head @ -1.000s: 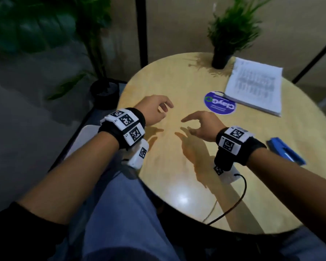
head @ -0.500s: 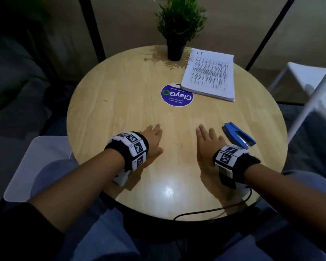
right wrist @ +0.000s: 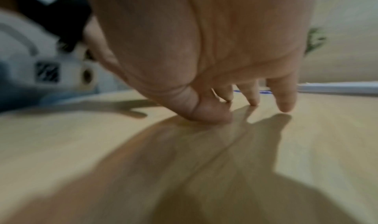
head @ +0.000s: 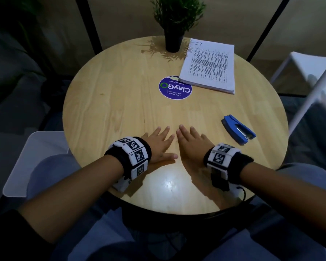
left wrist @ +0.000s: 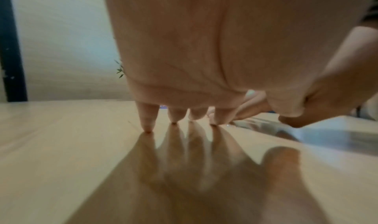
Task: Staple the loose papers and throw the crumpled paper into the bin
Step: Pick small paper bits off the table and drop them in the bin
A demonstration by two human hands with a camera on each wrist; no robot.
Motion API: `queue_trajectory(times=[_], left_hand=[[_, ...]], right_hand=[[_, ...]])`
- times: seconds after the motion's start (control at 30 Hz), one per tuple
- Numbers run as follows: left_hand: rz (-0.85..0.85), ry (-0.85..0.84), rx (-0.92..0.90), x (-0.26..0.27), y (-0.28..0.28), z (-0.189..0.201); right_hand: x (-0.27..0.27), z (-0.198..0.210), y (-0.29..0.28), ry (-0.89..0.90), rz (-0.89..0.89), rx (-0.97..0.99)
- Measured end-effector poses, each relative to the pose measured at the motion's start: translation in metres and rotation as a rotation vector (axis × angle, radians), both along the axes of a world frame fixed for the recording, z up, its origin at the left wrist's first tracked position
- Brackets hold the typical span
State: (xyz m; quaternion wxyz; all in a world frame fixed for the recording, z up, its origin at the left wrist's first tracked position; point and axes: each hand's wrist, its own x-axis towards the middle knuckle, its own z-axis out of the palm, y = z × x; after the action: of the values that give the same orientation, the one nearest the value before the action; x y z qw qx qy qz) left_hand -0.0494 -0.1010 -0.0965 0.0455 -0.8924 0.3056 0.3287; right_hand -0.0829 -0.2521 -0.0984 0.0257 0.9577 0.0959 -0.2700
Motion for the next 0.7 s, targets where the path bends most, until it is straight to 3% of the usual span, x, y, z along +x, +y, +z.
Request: queue_trajectory(times=[0.1, 0.17, 0.23, 0.3, 0.43, 0.57, 0.7], left_hand=[[0.180, -0.056, -0.317, 0.004, 0.005, 0.012], [0.430, -0.011, -0.508, 0.007, 0.005, 0.016], [0.694, 0.237, -0.598, 0.009, 0.003, 0.015], [0.866, 0.508, -0.574, 0.006, 0.000, 0.015], [0.904, 0.669, -0.482, 0.009, -0.002, 0.010], [0.941, 0.777, -0.559, 0.017, -0.004, 0.006], [0.981, 0.773, -0.639, 0.020, -0.008, 0.001]], right_hand=[[0.010, 0.012, -0.015, -0.187, -0.109, 0.329], [0.016, 0.019, -0.022, -0.155, -0.333, 0.481], [0.021, 0.021, -0.025, 0.018, -0.455, 0.512], [0.023, 0.019, -0.021, 0.172, -0.466, 0.466], [0.030, 0.017, -0.008, 0.168, -0.443, 0.383], [0.038, 0.013, 0.000, 0.162, -0.453, 0.413], [0.046, 0.007, -0.003, 0.153, -0.516, 0.480]])
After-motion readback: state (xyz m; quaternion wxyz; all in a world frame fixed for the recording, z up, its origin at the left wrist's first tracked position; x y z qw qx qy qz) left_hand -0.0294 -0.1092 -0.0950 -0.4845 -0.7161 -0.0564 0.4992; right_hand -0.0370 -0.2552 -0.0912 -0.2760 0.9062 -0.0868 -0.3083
